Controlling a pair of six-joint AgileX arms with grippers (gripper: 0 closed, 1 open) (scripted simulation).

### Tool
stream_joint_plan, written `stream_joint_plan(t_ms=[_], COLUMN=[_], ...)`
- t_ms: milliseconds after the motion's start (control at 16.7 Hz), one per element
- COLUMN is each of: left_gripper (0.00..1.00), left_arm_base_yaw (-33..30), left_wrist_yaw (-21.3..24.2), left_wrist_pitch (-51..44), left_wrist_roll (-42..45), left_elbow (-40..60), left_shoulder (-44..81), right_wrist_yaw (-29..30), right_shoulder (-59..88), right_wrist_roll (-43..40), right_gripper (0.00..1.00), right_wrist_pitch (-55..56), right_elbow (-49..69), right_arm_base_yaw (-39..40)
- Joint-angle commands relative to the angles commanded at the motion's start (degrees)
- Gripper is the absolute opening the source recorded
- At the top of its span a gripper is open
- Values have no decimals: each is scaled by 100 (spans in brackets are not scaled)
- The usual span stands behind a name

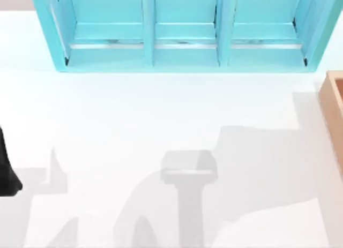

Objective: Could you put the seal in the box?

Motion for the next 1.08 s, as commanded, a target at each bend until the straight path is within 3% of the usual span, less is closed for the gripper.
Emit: stream_joint_plan(t_ms=[480, 780, 1080], left_gripper=[100, 100, 100], left_arm_base_yaw=[0, 0, 0], left_wrist_yaw=[0, 0, 0], left_wrist_pitch=[0, 0, 0], left_wrist_roll=[0, 0, 0], left_elbow=[0, 0, 0], left_shoulder=[0, 0, 0], right_wrist_yaw=[-8, -7, -7], right_shoulder=[-46, -48, -48], right_wrist_roll=[9, 8, 8], right_gripper=[0, 0, 38], right_wrist_pitch=[1314, 1478, 1478], right_elbow=[-1356, -1521, -1521], right_arm_base_yaw=[0, 2, 2])
